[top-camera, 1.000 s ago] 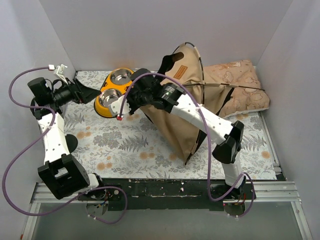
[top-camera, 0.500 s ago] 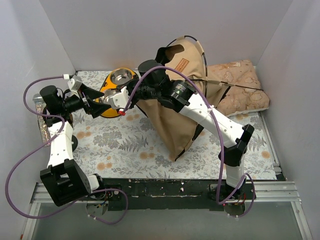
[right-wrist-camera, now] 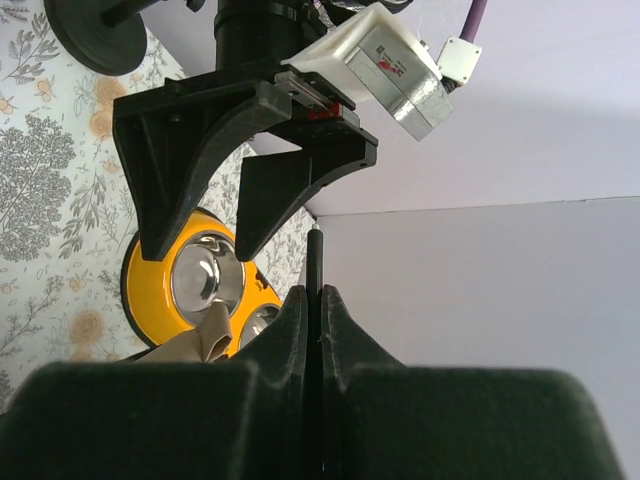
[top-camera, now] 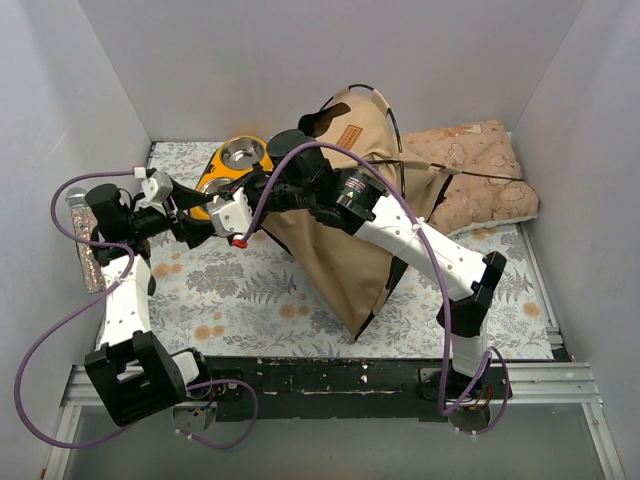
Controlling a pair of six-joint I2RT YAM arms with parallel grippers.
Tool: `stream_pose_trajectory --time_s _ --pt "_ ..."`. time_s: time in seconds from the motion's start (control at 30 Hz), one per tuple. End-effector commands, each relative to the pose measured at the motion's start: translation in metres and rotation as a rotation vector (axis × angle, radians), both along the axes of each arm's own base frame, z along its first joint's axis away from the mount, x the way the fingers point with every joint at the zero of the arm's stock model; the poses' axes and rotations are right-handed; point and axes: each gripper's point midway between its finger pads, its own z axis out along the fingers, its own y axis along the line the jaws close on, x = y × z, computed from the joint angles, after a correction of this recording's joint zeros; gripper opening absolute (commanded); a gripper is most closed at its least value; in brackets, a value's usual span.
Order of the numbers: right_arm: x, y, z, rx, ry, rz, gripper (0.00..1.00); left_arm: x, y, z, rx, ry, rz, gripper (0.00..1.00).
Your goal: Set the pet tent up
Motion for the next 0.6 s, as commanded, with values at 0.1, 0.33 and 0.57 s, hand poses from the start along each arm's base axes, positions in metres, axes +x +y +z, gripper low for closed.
stream_pose_trajectory --time_s 0.1,0.33,0.57 --pt "-0.024 -0.019 0.079 0.173 -0.085 0.012 0.01 -0.012 -0.026 0.018 0.010 -0.080 -0.153 0.74" --pt "-0.026 -0.021 0.080 0.173 -0.092 -0.002 0.01 -0.007 -0.038 0.020 0.003 -0.064 -0.182 0.71" --pt "-0.027 -0.021 0.080 0.170 -0.093 -0.007 0.01 -0.031 -0.056 0.026 0.021 -0.143 -0.297 0.68"
